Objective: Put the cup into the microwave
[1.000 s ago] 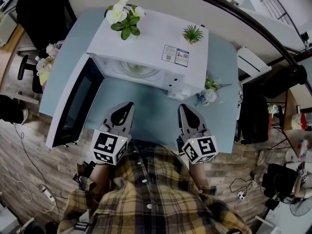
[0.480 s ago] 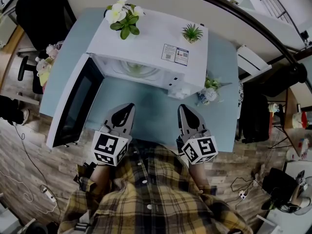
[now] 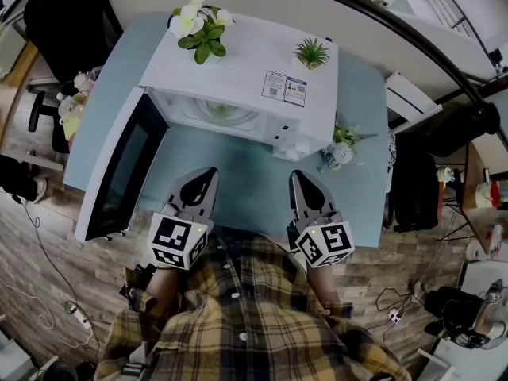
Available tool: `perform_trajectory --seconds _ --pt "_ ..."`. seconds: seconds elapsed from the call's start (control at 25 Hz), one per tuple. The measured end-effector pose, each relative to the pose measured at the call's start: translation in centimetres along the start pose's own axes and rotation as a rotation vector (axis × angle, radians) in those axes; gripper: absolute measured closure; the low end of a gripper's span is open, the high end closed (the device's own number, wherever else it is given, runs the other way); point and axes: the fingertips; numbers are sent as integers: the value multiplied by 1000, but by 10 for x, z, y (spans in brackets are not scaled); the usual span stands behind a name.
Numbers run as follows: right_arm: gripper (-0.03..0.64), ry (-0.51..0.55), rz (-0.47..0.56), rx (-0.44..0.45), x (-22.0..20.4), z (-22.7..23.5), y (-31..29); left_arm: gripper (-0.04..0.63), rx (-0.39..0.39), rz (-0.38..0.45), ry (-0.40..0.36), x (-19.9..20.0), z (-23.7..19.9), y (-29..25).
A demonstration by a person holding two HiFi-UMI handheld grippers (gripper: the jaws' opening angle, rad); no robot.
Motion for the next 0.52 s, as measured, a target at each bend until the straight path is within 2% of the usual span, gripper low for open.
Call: perform_trajectory --seconds 0.52 --pt "614 -9 -10 -11 -2 4 -4 606 2 3 3 1 -4 -2"
Point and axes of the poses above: the fingertips, and each gripper's own axes: y backward along the fingers, z to its right, x out of its top, and after that the axes turned 13 degrees about -z, right-handed
